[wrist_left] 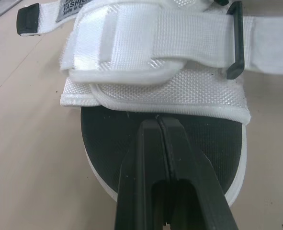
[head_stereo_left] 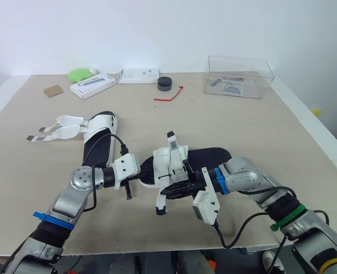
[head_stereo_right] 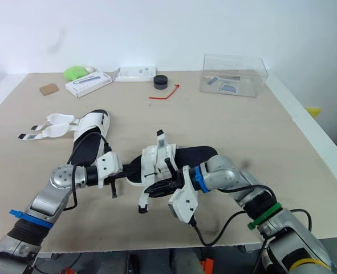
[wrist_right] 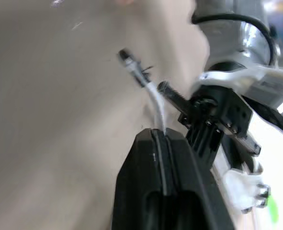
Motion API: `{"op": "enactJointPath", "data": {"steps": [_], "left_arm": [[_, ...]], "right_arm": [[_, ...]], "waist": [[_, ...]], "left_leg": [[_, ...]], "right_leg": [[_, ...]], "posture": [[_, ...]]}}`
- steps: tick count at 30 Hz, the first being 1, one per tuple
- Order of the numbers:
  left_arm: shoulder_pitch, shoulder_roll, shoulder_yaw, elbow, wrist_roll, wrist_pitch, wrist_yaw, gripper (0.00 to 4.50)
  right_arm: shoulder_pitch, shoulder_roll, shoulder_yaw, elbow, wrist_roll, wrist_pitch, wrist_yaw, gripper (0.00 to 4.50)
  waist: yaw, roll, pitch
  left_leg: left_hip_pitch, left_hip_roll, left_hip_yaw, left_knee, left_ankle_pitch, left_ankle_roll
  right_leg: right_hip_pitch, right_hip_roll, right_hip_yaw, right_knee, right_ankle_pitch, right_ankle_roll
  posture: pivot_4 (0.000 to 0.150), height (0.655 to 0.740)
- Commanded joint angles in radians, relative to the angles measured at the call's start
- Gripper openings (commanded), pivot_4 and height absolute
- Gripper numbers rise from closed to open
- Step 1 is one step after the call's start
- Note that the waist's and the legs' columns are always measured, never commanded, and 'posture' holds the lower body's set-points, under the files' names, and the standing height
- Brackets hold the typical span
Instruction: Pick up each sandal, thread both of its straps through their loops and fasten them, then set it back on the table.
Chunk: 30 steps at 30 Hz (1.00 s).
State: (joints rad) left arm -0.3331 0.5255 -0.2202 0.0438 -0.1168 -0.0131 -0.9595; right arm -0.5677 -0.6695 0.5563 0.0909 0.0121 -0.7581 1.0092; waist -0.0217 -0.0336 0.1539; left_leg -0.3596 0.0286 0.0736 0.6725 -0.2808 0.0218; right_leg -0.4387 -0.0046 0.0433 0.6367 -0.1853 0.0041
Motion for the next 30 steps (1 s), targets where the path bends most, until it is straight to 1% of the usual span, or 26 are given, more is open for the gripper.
{"op": "enactJointPath", "data": {"steps": [1, 3, 10, 14, 15, 17, 20, 25, 30], "left_arm": [[0.018, 0.015, -0.023, 0.027, 0.028, 0.024, -0.012, 0.0], [0.015, 0.014, -0.024, 0.031, 0.03, 0.024, -0.013, 0.0], [0.007, 0.012, -0.024, 0.042, 0.032, 0.019, -0.014, 0.0], [0.006, 0.009, -0.025, 0.045, 0.033, 0.017, -0.013, 0.0], [0.005, 0.009, -0.025, 0.045, 0.033, 0.017, -0.013, 0.0], [0.006, 0.008, -0.025, 0.045, 0.033, 0.016, -0.012, 0.0], [0.009, 0.007, -0.025, 0.042, 0.033, 0.016, -0.01, 0.0], [0.016, 0.008, -0.027, 0.035, 0.034, 0.016, -0.008, 0.0], [0.015, 0.007, -0.029, 0.037, 0.034, 0.015, -0.008, 0.0]], "right_arm": [[0.014, 0.012, -0.047, -0.122, 0.17, 0.192, 0.033, 0.04], [0.029, 0.018, -0.062, -0.165, 0.219, 0.281, 0.045, 0.04], [0.059, 0.033, -0.116, -0.254, 0.304, 0.48, 0.082, 0.04], [0.043, 0.077, -0.161, -0.282, 0.359, 0.671, 0.036, 0.04], [0.037, 0.089, -0.171, -0.283, 0.359, 0.707, 0.021, 0.04], [0.018, 0.103, -0.176, -0.25, 0.278, 0.705, -0.005, 0.04], [0.003, 0.117, -0.194, -0.206, 0.214, 0.753, -0.049, 0.04], [-0.043, 0.153, -0.231, -0.143, 0.209, 0.873, -0.083, 0.04], [-0.076, 0.174, -0.243, -0.089, 0.187, 0.929, -0.092, 0.04]], "waist": [[0.0, 0.0, 0.0], [0.0, 0.0, 0.0], [0.0, 0.0, 0.0], [0.0, 0.0, 0.0], [0.0, 0.0, 0.0], [0.0, 0.0, 0.0], [0.0, 0.0, 0.0], [0.0, 0.0, 0.0], [0.0, 0.0, 0.0]], "left_leg": [[0.0, 0.0, 0.001, 0.0, 0.0, 0.0], [0.001, 0.0, 0.001, 0.0, 0.0, 0.0], [0.0, 0.0, 0.002, 0.0, 0.0, 0.0], [0.0, 0.0, 0.003, 0.0, 0.0, 0.0], [0.0, 0.0, 0.003, 0.0, 0.0, 0.0], [0.0, 0.0, 0.003, 0.0, 0.0, 0.0], [0.0, 0.0, 0.003, 0.0, 0.0, 0.0], [0.0, 0.0, 0.004, 0.0, 0.0, 0.0], [0.0, 0.0, 0.004, 0.0, 0.0, 0.0]], "right_leg": [[0.0, 0.0, 0.0, 0.0, 0.0, 0.0], [0.0, 0.0, 0.001, 0.0, 0.0, 0.001], [-0.001, 0.001, 0.0, 0.0, -0.003, 0.006], [-0.001, 0.001, 0.001, 0.0, -0.002, 0.007], [-0.001, 0.001, 0.001, 0.0, -0.002, 0.007], [-0.001, 0.001, 0.001, 0.0, -0.002, 0.007], [-0.001, 0.001, 0.0, 0.0, -0.002, 0.008], [-0.001, 0.001, 0.001, 0.0, -0.002, 0.008], [-0.001, 0.001, 0.001, 0.0, -0.001, 0.008]], "posture": [[0.15, 0.74], [0.15, 0.74], [0.15, 0.74], [0.15, 0.74], [0.15, 0.74], [0.15, 0.74], [0.15, 0.74], [0.15, 0.74], [0.15, 0.74]]}}
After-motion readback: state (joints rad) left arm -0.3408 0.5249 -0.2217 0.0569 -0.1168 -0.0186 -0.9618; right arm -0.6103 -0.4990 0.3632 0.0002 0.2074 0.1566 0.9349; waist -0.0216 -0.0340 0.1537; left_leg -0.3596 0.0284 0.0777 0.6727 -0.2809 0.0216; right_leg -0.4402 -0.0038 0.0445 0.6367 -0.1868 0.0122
